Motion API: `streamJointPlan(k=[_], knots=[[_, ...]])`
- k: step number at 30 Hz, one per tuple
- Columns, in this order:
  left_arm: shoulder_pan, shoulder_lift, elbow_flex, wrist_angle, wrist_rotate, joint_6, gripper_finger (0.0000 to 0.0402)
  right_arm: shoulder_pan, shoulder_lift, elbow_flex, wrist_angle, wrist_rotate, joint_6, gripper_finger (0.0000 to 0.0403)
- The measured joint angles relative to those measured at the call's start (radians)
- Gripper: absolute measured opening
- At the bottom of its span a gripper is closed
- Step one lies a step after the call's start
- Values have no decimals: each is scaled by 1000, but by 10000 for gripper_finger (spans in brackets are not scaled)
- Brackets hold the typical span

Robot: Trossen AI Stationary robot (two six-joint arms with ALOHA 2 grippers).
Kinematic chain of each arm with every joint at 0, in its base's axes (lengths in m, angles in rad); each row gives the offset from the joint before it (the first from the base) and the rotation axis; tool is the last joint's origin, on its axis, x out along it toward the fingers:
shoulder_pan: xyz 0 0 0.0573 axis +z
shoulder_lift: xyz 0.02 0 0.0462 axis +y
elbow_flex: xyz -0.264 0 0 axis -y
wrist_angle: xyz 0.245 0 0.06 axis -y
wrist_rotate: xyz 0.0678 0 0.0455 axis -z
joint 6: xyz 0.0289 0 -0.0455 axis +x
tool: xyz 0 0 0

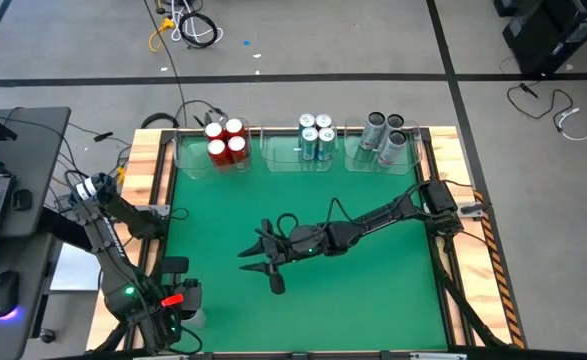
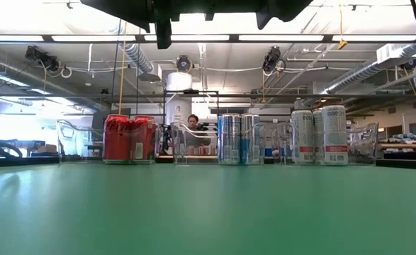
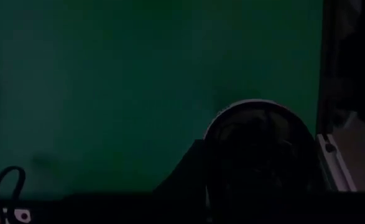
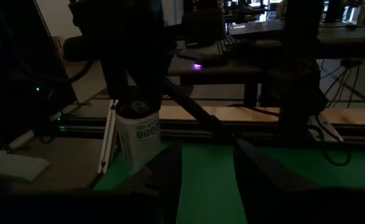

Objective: Sort soda cans
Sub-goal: Put the white soda can into the transparent right bin

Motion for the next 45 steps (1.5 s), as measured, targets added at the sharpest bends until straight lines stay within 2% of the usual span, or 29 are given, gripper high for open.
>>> streamJointPlan(k=[6,15,19,25,28,31,38,45], knots=[[0,0,43,-23,-36,-1,0,0,0,0,1,-1,0,129],[0,0,54,-16,-23,-8,0,0,0,0,1,-18,4,127],[0,-1,99,-15,31,-57,0,0,0,0,1,-18,4,131],[-61,-4,157,5,210,-333,0,1,-1,0,1,-18,14,144],[-113,-4,124,15,239,-465,0,1,-1,0,1,-18,23,146],[-152,-3,56,49,231,-529,0,1,-1,0,1,-18,23,146],[-191,-2,-108,175,211,-541,0,9,-1,0,0,-77,48,149],[-224,-2,-214,301,81,-554,0,27,9,5,7,-87,61,163]])
